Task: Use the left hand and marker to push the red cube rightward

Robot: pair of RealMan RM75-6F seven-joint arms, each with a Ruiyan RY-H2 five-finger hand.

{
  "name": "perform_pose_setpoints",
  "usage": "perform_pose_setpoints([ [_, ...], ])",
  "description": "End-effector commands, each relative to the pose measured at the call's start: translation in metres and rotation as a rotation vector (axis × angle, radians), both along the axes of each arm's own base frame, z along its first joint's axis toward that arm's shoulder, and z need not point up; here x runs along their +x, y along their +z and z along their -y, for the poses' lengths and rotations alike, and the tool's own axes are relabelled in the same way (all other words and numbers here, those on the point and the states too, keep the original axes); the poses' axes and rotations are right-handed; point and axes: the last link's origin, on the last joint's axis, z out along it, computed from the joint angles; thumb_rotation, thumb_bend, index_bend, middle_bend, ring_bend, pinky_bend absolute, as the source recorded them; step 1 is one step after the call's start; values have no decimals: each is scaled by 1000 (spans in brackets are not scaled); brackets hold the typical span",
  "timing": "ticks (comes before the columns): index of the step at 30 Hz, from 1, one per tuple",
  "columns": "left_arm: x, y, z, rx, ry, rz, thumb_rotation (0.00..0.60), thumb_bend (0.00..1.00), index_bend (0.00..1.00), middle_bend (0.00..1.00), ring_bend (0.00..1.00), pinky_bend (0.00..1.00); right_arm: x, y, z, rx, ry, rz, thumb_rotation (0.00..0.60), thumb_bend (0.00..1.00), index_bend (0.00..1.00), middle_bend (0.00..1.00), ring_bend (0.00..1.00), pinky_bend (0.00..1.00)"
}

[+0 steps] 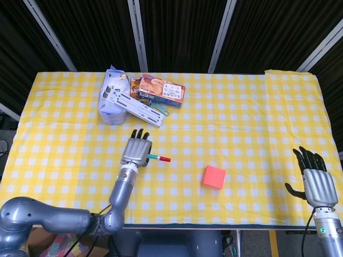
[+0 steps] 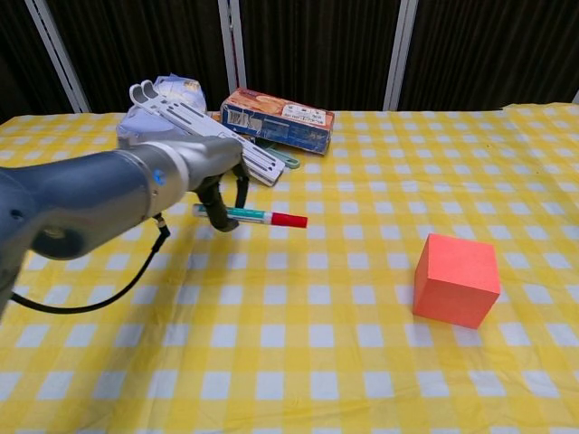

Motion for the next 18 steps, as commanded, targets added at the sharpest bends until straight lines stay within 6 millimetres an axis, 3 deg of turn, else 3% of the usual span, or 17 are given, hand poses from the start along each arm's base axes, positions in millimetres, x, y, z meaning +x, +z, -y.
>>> perform_pose_setpoints([
  [1,-50,35,5,48,57,-19,600,483,579,129,0,62,0,-1,0,2,-4,-1,600,303,0,0,0,0],
  [4,-78,48,8,63,92,-22,600,483,577,129,0,62,1,-1,0,1,-3,-4,600,303,0,0,0,0],
  [7,-92,53,10,67,106,-17,600,482,578,129,0,62,1,-1,0,-1,-4,-6,600,303,0,0,0,0],
  [13,-113,55,11,64,129,-16,600,472,562,126,0,62,1,-1,0,-3,-4,-8,600,303,0,0,0,0],
  [18,-119,54,9,70,125,-6,600,380,440,69,0,48,1,-1,0,-4,-3,-6,600,303,0,0,0,0],
])
